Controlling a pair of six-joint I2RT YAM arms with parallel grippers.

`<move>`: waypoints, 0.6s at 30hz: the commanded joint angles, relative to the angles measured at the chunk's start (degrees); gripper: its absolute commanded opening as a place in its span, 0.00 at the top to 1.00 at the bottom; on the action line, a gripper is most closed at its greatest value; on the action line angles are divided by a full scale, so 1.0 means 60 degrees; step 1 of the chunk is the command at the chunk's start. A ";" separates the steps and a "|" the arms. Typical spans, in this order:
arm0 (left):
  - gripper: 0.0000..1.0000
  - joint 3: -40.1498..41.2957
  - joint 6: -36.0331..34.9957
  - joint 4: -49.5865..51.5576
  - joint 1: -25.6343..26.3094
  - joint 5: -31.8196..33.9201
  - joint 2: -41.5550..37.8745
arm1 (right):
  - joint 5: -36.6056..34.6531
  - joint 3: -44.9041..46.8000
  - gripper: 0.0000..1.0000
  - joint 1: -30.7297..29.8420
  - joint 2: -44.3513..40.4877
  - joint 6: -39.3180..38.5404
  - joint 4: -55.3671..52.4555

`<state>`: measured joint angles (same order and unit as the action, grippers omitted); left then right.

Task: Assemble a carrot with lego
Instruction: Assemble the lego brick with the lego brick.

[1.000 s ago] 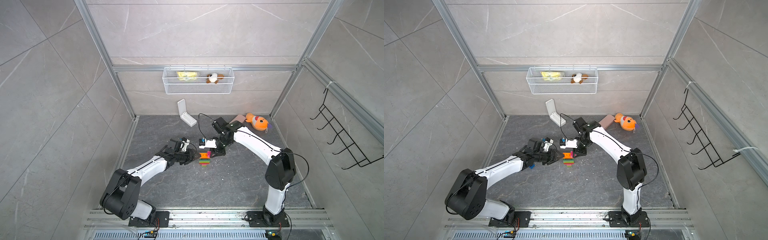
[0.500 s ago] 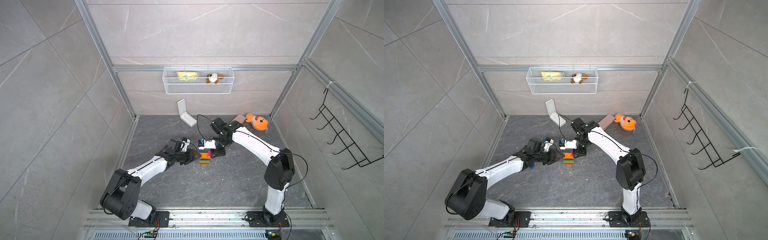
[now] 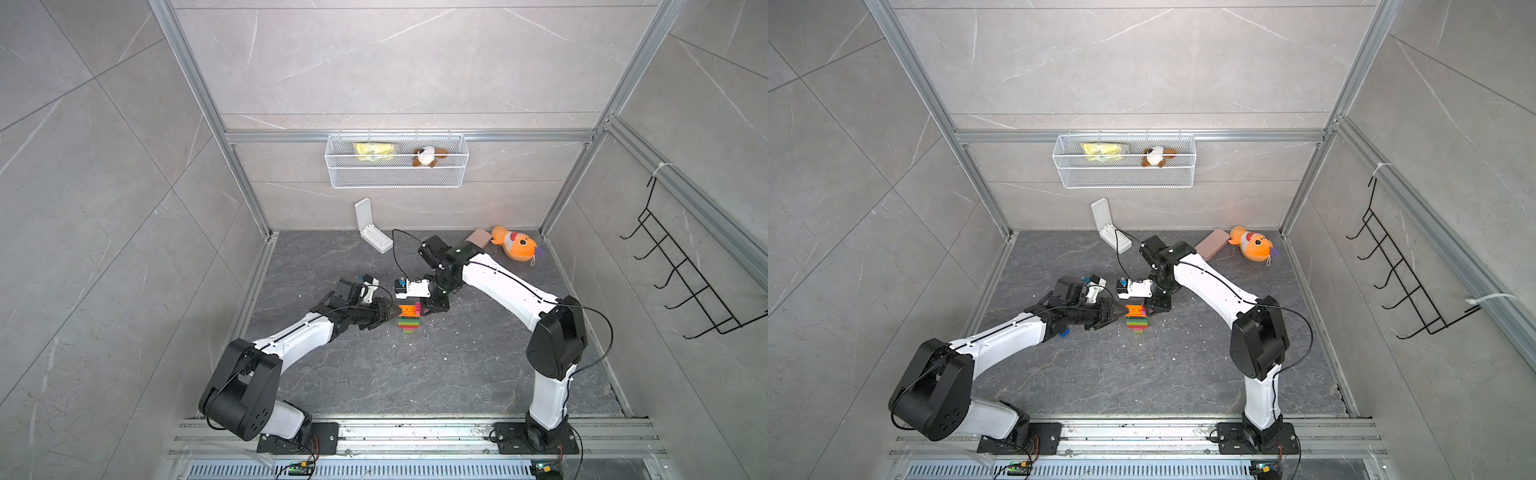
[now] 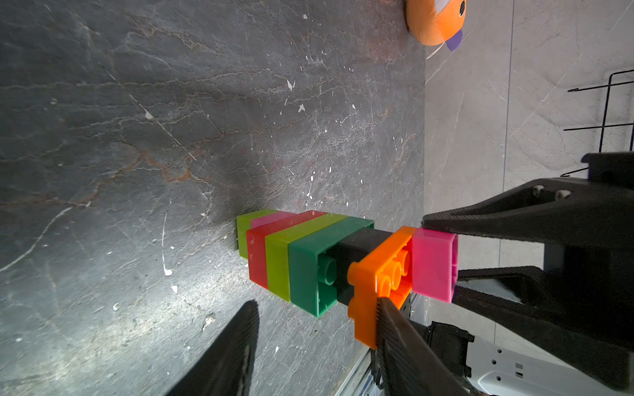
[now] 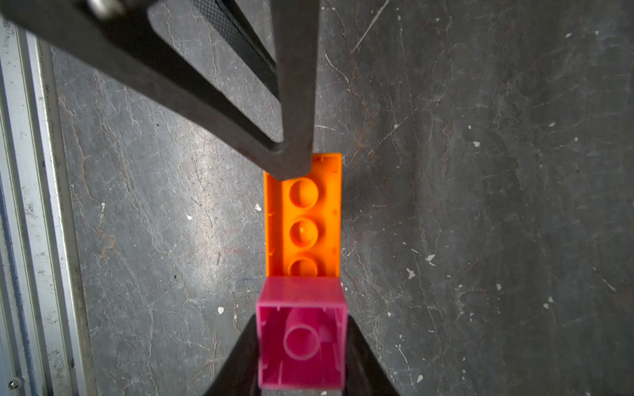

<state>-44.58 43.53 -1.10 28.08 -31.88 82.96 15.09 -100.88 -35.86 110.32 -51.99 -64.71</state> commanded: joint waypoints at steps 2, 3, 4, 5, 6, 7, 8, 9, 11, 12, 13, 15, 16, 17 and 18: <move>0.43 0.0230 0.0047 -0.0037 0.0030 -0.0034 -0.0231 | -0.0542 0.0283 0.86 -0.0148 0.0778 0.0329 -0.0552; 0.43 0.0227 0.0053 -0.0039 0.0036 -0.0033 -0.0233 | -0.0539 0.0251 0.86 -0.0147 0.0800 0.0343 -0.0575; 0.43 0.0210 0.0062 -0.0042 0.0045 -0.0032 -0.0247 | -0.0555 0.0185 0.86 -0.0156 0.0816 0.0344 -0.0606; 0.43 0.0204 0.0070 -0.0041 0.0038 -0.0034 -0.0269 | -0.0548 0.0115 0.86 -0.0149 0.0817 0.0344 -0.0637; 0.43 0.0181 0.0066 -0.0040 0.0038 -0.0030 -0.0262 | -0.0501 0.0034 0.86 -0.0147 0.0817 0.0344 -0.0666; 0.43 0.0182 0.0055 -0.0036 0.0038 -0.0034 -0.0276 | -0.0467 -0.0083 0.86 -0.0148 0.0830 0.0330 -0.0710; 0.43 0.0165 0.0038 -0.0031 0.0038 -0.0028 -0.0264 | -0.0432 -0.0184 0.86 -0.0164 0.0879 0.0319 -0.0774; 0.43 0.0164 0.0038 -0.0021 0.0038 -0.0027 -0.0262 | -0.0431 -0.0294 0.86 -0.0171 0.0936 0.0326 -0.0847; 0.43 0.0164 0.0019 -0.0026 0.0038 -0.0034 -0.0266 | -0.0509 -0.0511 0.86 -0.0206 0.1125 0.0369 -0.1050; 0.43 0.0165 0.0028 -0.0023 0.0038 -0.0031 -0.0277 | -0.0582 -0.0560 0.86 -0.0223 0.1193 0.0409 -0.1130; 0.43 0.0164 0.0022 -0.0021 0.0038 -0.0035 -0.0277 | -0.0671 -0.0638 0.86 -0.0234 0.1288 0.0452 -0.1214; 0.43 0.0173 0.0005 -0.0032 0.0038 -0.0031 -0.0297 | -0.0751 -0.0737 0.86 -0.0250 0.1386 0.0526 -0.1310; 0.43 0.0179 0.0025 -0.0036 0.0041 -0.0030 -0.0291 | -0.0749 -0.0740 0.86 -0.0264 0.1395 0.0520 -0.1307; 0.43 0.0187 0.0013 -0.0044 0.0039 -0.0043 -0.0282 | -0.0766 -0.0728 0.86 -0.0279 0.1375 0.0534 -0.1289; 0.43 0.0198 0.0015 -0.0036 0.0038 -0.0048 -0.0286 | -0.0762 -0.0716 0.85 -0.0279 0.1352 0.0548 -0.1272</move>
<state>-44.10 43.77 -1.98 28.05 -31.38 82.46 13.02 -106.69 -36.82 114.13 -50.74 -69.60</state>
